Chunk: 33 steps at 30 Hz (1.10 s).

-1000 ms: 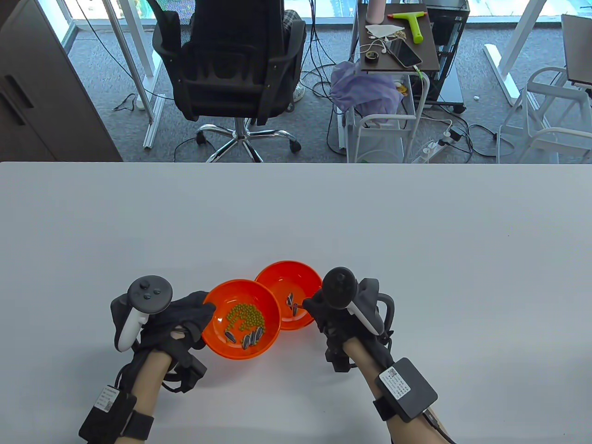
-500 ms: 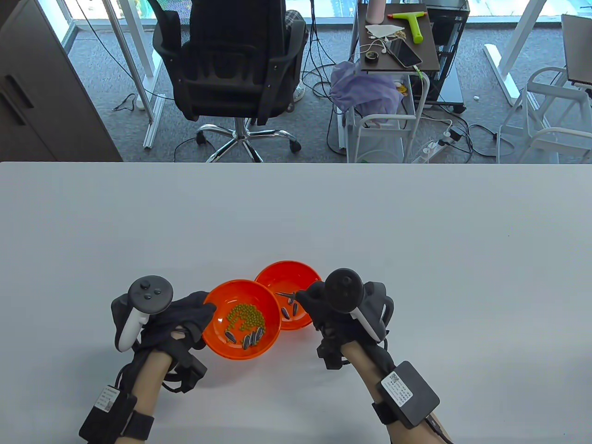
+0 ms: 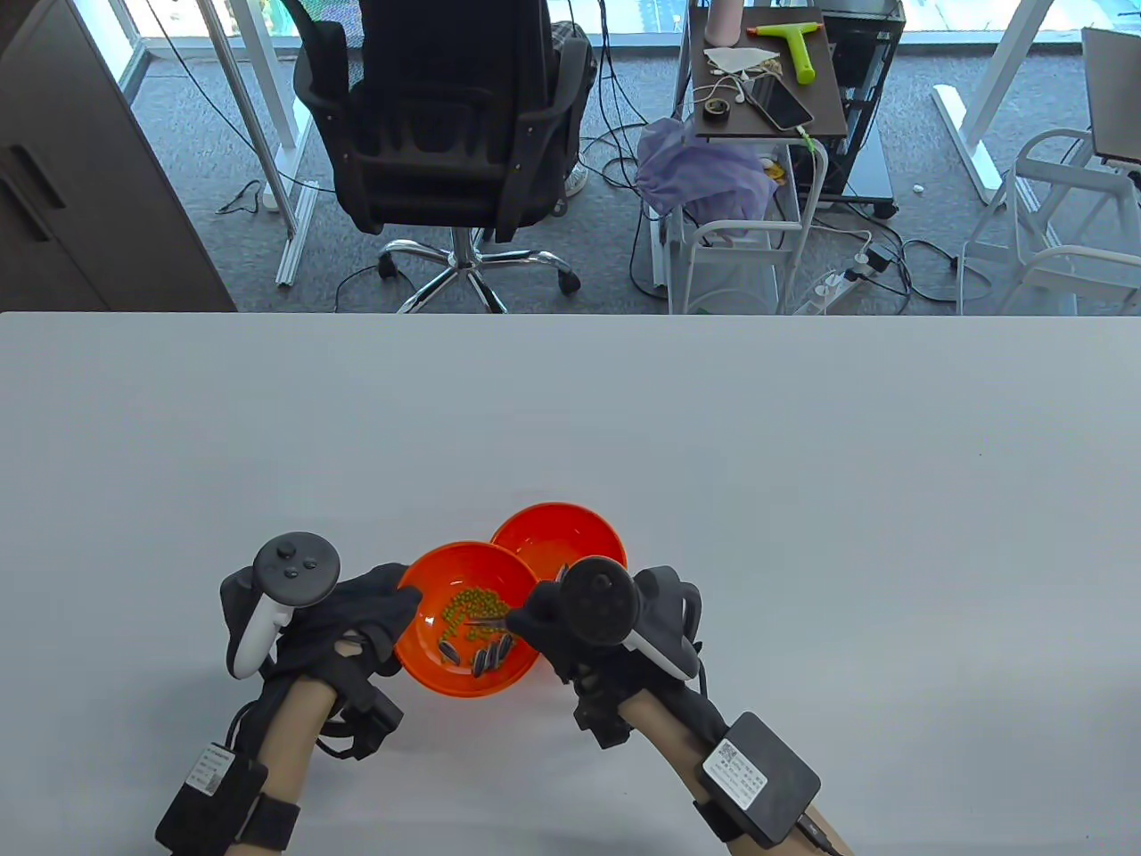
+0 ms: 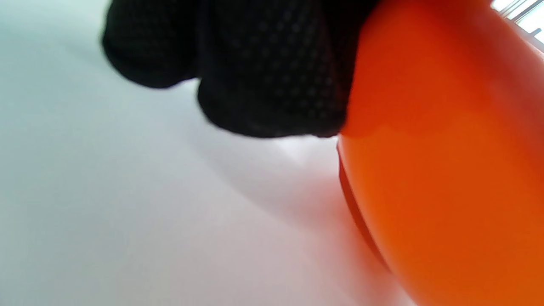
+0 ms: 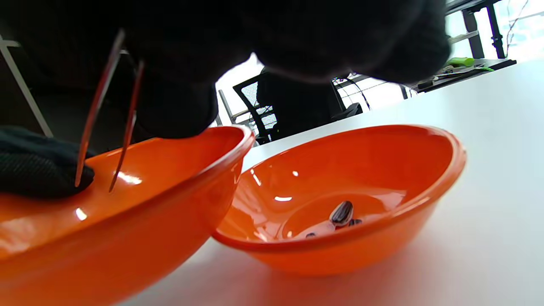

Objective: Pick sunflower seeds with tweezers into bowl

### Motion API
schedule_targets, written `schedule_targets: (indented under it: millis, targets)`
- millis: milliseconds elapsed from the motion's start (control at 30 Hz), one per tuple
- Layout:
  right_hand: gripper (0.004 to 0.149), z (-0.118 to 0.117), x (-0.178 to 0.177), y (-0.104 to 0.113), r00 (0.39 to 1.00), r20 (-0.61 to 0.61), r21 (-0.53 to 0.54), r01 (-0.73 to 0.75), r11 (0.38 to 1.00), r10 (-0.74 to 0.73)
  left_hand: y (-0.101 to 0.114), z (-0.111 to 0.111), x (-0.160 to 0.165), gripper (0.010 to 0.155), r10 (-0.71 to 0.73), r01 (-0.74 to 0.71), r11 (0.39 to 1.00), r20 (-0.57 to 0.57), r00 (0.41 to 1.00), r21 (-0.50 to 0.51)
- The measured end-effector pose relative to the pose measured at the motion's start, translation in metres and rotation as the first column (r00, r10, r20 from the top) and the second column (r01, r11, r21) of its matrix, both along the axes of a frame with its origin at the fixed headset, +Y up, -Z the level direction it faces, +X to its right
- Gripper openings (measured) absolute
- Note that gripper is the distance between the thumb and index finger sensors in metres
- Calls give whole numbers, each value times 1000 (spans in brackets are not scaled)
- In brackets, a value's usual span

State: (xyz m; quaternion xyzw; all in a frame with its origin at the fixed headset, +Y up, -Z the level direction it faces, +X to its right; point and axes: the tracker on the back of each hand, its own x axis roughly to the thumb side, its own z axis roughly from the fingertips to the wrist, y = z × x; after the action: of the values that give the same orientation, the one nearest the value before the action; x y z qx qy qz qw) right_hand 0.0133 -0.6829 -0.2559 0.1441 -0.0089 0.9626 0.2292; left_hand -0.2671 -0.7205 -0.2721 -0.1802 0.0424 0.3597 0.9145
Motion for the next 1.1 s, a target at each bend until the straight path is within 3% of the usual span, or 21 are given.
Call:
schedule_targets:
  millis: [267, 767, 967, 1100]
  targets:
    - [40, 9, -16, -6, 995, -43, 37, -85, 996, 87, -1, 0, 3, 49, 3, -3, 1000, 10, 1000, 0]
    - [37, 16, -25, -8, 991, -68, 109, -104, 989, 112, -2, 0, 6, 49, 2, -2, 1000, 20, 1000, -3]
    - [37, 12, -15, -2, 999, -18, 93, -47, 995, 49, -2, 0, 5, 49, 4, -4, 1000, 15, 1000, -2]
    - [37, 4, 3, 7, 997, 77, 85, 14, 996, -21, -2, 0, 4, 49, 0, 0, 1000, 7, 1000, -3]
